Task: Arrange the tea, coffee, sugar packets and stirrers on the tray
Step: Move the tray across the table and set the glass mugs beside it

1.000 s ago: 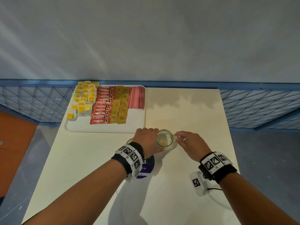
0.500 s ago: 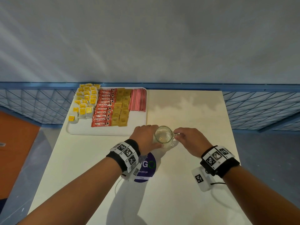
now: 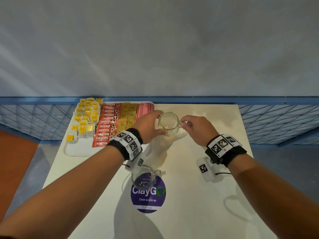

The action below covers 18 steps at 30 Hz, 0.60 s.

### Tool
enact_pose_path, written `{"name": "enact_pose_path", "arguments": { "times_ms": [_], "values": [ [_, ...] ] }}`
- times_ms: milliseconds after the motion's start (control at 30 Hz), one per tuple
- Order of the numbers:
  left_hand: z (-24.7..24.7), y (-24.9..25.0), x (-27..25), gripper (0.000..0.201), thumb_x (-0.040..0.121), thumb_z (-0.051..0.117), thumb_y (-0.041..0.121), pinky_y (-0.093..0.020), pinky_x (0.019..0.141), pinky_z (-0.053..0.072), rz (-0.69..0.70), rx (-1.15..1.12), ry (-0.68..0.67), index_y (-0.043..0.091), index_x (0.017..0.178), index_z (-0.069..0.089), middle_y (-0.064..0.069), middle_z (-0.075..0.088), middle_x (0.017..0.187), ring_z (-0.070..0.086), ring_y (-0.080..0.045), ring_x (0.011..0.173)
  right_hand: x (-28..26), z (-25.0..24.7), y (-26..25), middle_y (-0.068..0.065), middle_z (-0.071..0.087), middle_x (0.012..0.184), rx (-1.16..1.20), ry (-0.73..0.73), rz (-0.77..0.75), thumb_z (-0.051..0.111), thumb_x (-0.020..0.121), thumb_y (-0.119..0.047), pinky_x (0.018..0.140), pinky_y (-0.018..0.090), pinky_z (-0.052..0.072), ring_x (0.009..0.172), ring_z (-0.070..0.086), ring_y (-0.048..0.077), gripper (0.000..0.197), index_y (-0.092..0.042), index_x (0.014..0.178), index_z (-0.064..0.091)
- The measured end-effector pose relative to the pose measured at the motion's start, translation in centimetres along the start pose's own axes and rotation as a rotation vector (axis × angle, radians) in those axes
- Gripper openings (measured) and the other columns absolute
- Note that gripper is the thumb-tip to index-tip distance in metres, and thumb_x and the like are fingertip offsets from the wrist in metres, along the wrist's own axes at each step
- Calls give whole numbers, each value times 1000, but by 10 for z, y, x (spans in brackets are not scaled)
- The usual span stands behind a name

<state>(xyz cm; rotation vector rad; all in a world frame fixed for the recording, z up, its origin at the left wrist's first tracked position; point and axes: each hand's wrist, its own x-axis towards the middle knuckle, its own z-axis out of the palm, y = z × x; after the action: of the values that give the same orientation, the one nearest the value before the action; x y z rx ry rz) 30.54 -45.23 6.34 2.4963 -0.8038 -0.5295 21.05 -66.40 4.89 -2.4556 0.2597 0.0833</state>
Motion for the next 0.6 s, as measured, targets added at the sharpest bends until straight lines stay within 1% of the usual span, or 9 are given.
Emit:
{"name": "enact_pose_path", "arguments": {
  "times_ms": [67, 167, 267, 400, 500, 600],
  "values": [
    [-1, -8, 15, 77, 80, 80, 44, -43, 103, 49, -2, 7, -2, 23, 145, 44, 2, 59, 138, 57, -18, 124, 14, 1, 1, 2, 74, 100, -29, 5, 5, 57, 102, -34, 82, 36, 54, 91, 67, 21, 24, -25, 120, 70],
    [0, -18, 35, 75, 82, 78, 45, -45, 102, 50, -30, -4, -9, 26, 145, 42, 2, 59, 138, 56, -19, 123, 35, 5, 3, -1, 72, 93, -49, 13, 15, 56, 102, -33, 79, 36, 54, 89, 67, 22, 23, -24, 118, 70],
    [3, -25, 52, 71, 84, 77, 42, -44, 99, 51, -37, -25, -10, 27, 145, 42, 2, 59, 136, 58, -20, 120, 53, 11, 8, 2, 74, 96, -52, 33, 17, 56, 102, -32, 77, 35, 55, 85, 66, 22, 22, -23, 117, 71],
    [6, -34, 69, 61, 87, 75, 39, -41, 95, 53, -9, -8, -16, 26, 139, 46, 1, 63, 129, 61, -21, 113, 72, 20, 14, 2, 74, 93, -111, 28, 16, 54, 103, -33, 69, 31, 48, 85, 66, 25, 22, -26, 116, 70],
    [8, -38, 78, 61, 88, 74, 39, -40, 97, 51, -7, -1, -17, 26, 140, 46, 1, 63, 131, 60, -21, 116, 84, 22, 19, 1, 74, 93, -146, 19, 20, 52, 103, -35, 72, 33, 52, 86, 66, 26, 21, -28, 114, 69],
    [9, -42, 85, 61, 88, 73, 39, -40, 100, 49, -2, 0, -18, 25, 141, 45, 1, 61, 134, 58, -21, 119, 94, 24, 22, -1, 70, 87, -152, 7, 23, 52, 103, -34, 69, 32, 48, 85, 65, 25, 20, -28, 112, 69]
  ]
}}
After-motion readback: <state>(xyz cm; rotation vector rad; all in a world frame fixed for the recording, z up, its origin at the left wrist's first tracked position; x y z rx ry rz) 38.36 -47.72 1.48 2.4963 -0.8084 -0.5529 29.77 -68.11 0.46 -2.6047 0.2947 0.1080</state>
